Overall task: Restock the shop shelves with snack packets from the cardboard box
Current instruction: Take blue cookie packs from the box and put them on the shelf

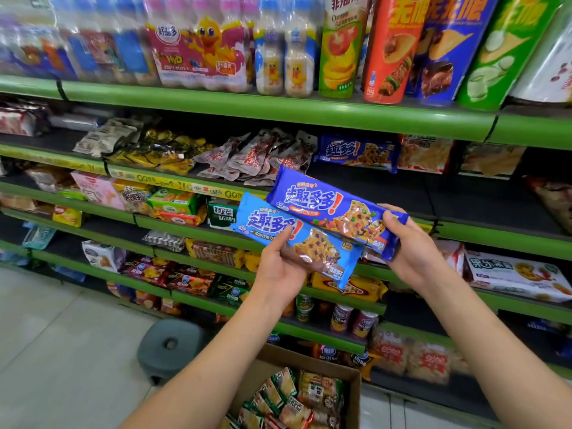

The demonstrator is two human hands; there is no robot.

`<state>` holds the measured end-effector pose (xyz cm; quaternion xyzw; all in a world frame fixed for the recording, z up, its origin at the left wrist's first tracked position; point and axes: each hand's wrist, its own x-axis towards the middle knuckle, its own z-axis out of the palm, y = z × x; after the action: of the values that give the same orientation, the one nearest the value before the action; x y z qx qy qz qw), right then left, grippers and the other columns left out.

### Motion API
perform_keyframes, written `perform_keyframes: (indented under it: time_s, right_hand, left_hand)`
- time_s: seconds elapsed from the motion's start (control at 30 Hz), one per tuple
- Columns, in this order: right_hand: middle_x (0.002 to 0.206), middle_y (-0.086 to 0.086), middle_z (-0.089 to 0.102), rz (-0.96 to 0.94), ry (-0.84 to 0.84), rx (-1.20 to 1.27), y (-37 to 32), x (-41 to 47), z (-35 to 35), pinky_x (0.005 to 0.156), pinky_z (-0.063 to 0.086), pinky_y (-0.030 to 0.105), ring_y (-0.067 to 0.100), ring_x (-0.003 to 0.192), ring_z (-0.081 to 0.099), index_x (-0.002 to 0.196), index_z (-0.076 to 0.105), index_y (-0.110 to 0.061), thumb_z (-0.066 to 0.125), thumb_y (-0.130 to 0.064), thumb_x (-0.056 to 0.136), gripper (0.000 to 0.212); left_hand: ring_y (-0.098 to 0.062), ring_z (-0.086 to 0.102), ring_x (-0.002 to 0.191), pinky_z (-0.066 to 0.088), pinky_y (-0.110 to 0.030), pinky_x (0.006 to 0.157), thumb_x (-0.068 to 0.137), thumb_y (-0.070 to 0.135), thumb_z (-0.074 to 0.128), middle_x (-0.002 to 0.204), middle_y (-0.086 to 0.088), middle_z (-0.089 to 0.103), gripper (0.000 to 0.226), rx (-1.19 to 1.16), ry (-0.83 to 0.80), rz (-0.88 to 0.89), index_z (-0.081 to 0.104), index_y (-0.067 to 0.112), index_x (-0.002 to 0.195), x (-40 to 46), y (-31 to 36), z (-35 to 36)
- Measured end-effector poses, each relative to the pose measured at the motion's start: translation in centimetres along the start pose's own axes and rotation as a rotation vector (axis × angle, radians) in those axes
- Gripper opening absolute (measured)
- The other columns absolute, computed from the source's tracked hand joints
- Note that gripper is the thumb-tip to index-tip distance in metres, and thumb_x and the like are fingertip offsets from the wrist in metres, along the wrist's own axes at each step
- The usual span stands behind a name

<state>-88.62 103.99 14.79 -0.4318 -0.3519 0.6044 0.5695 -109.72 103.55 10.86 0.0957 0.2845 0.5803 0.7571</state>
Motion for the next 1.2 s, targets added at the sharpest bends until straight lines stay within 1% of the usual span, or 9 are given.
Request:
perform_keyframes:
  time_s: [0.13, 0.27, 0.37, 0.6, 0.7, 0.8, 0.9, 1.0, 1.2]
  right_hand:
    - [0.106, 0.007, 0.075, 0.002, -0.018, -0.028, -0.2, 0.2, 0.3, 0.065, 0.06, 0.032, 0.019, 0.09, 0.073, 0.105, 0.067, -0.024, 0.052, -0.024, 0.099, 0.016]
    - [0.106, 0.007, 0.075, -0.003, -0.027, -0.041, -0.3, 0.1, 0.4, 0.068, 0.06, 0.033, 0.019, 0.091, 0.073, 0.106, 0.067, -0.023, 0.052, -0.023, 0.099, 0.016]
    - [0.108, 0.008, 0.075, 0.003, -0.03, -0.056, -0.2, 0.0, 0.5, 0.072, 0.06, 0.035, 0.02, 0.093, 0.073, 0.108, 0.065, -0.022, 0.052, -0.023, 0.1, 0.016]
    - [0.108, 0.007, 0.074, -0.002, -0.044, -0.063, -0.4, -0.1, 0.8, 0.066, 0.059, 0.032, 0.019, 0.092, 0.073, 0.108, 0.067, -0.024, 0.054, -0.025, 0.099, 0.016]
    - [0.11, 0.006, 0.074, 0.002, -0.047, -0.085, -0.4, -0.1, 0.9, 0.066, 0.058, 0.032, 0.018, 0.093, 0.072, 0.111, 0.066, -0.025, 0.054, -0.026, 0.099, 0.017]
    - [0.109, 0.004, 0.075, 0.005, -0.054, -0.091, -0.4, -0.2, 0.9, 0.067, 0.059, 0.03, 0.017, 0.093, 0.073, 0.112, 0.066, -0.026, 0.054, -0.027, 0.098, 0.018]
    - [0.109, 0.005, 0.075, 0.007, -0.063, -0.094, -0.2, -0.1, 1.0, 0.068, 0.059, 0.031, 0.017, 0.094, 0.072, 0.11, 0.068, -0.027, 0.056, -0.027, 0.097, 0.018]
    - [0.111, 0.005, 0.074, 0.003, -0.086, -0.087, -0.1, 0.0, 1.0, 0.069, 0.06, 0.034, 0.018, 0.095, 0.072, 0.107, 0.07, -0.028, 0.059, -0.022, 0.094, 0.018]
    - [0.104, 0.007, 0.076, -0.015, -0.011, -0.083, 0.3, 0.1, 0.9, 0.07, 0.061, 0.036, 0.02, 0.091, 0.073, 0.109, 0.066, -0.019, 0.069, -0.019, 0.08, 0.03]
  left_hand:
    - [-0.032, 0.075, 0.088, 0.059, -0.048, 0.073, 0.069, 0.027, 0.076, 0.103, -0.016, 0.076, 0.048, -0.018, 0.002, 0.036, 0.066, 0.01, 0.112, 0.1, -0.1, 0.7]
    - [-0.031, 0.076, 0.085, 0.051, -0.053, 0.092, 0.067, 0.023, 0.077, 0.1, -0.015, 0.076, 0.043, -0.018, 0.009, 0.04, 0.067, 0.012, 0.107, 0.3, 0.0, 0.6]
    - [-0.031, 0.076, 0.084, 0.05, -0.053, 0.093, 0.067, 0.023, 0.076, 0.101, -0.014, 0.076, 0.04, -0.017, 0.019, 0.033, 0.068, 0.013, 0.105, 0.2, 0.0, 0.4]
    - [-0.031, 0.075, 0.088, 0.056, -0.049, 0.08, 0.067, 0.022, 0.076, 0.105, -0.014, 0.076, 0.039, -0.039, 0.002, 0.028, 0.07, 0.012, 0.105, 0.2, 0.3, 0.2]
    - [-0.032, 0.075, 0.088, 0.057, -0.05, 0.078, 0.068, 0.021, 0.075, 0.103, -0.014, 0.076, 0.022, -0.052, -0.036, 0.029, 0.081, 0.012, 0.087, 0.3, 0.7, 0.0]
    - [-0.031, 0.075, 0.089, 0.06, -0.05, 0.072, 0.069, 0.022, 0.074, 0.102, -0.012, 0.076, 0.012, -0.047, -0.055, 0.038, 0.082, 0.015, 0.076, 0.4, 0.9, -0.2]
    - [-0.032, 0.074, 0.092, 0.059, -0.053, 0.074, 0.067, 0.02, 0.077, 0.107, -0.014, 0.075, 0.023, -0.085, -0.04, 0.026, 0.082, 0.014, 0.089, 0.5, 1.1, -0.5]
    - [-0.033, 0.074, 0.093, 0.059, -0.054, 0.074, 0.066, 0.021, 0.077, 0.109, -0.015, 0.075, 0.046, -0.082, -0.021, 0.01, 0.068, 0.014, 0.11, 0.7, 1.3, -0.9]
    - [-0.034, 0.074, 0.092, 0.059, -0.052, 0.074, 0.065, 0.02, 0.077, 0.106, -0.015, 0.075, 0.05, -0.06, -0.055, -0.033, 0.065, 0.013, 0.112, 1.4, 2.1, -1.4]
